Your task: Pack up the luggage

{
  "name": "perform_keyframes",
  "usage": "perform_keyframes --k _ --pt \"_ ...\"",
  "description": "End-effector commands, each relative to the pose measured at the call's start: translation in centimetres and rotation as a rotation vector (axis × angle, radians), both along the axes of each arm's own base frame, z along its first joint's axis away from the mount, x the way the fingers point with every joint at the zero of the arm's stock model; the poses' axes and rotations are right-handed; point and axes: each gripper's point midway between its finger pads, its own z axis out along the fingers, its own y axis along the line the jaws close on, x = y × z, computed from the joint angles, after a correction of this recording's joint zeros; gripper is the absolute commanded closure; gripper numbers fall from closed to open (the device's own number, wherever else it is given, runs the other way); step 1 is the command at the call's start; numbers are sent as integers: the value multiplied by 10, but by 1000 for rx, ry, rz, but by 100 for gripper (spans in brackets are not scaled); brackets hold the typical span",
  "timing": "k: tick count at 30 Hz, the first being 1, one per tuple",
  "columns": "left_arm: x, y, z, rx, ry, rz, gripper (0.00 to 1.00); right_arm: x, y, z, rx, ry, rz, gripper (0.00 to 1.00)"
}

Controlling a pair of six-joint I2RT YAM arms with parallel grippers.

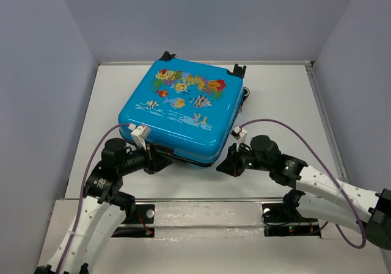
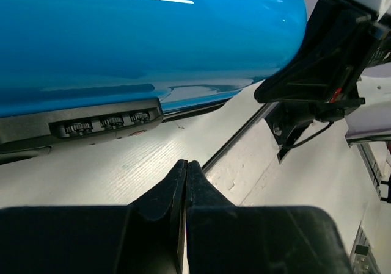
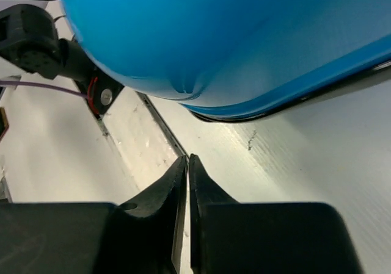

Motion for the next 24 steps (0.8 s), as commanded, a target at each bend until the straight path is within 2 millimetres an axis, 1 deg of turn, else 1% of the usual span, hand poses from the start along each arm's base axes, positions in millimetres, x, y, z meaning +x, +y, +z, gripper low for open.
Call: perform_keyframes --k 1,2,3,5,8,10,14,15,16,17,18,19,20,21,22,23,24 --pt "10 -2 13 -34 -27 39 89 14 13 21 129 -135 -40 84" --pt "11 -1 12 -32 -18 51 89 17 12 10 106 -154 -59 72" --pt "13 -1 12 -33 -13 61 89 23 12 11 106 -170 -84 66" --pt "14 -2 15 -46 -17 63 89 26 12 -1 92 -167 -108 56" --pt "16 -5 15 -56 -1 66 88 28 17 -4 142 -187 -128 53" --pt "17 -5 13 -50 8 70 88 32 17 -10 149 -176 -154 53" --pt "24 -3 14 -45 11 108 87 40 17 -6 167 -201 -189 53" --pt "30 -2 15 -38 10 134 87 44 17 3 177 -223 -205 53" --pt "35 -3 22 -51 -8 152 87 47 15 8 175 -238 -220 53" --pt "43 -4 20 -41 -3 174 85 55 11 9 156 -258 -260 53" --pt "55 -2 20 -26 -15 227 85 58 10 17 164 -279 -275 53" --pt "63 -7 25 -36 -41 234 85 60 9 21 167 -295 -282 53" --pt "72 -12 20 -39 -10 256 85 62 10 24 164 -309 -281 51" --pt "80 -21 34 -83 -53 255 85 62 11 25 160 -310 -273 49" --pt "83 -24 39 -102 -55 266 85 61 13 23 153 -310 -261 46" --pt "91 -23 48 -127 -78 304 85 59 12 19 148 -303 -255 46" --pt "94 -25 57 -145 -93 333 84 59 11 11 138 -289 -262 43"
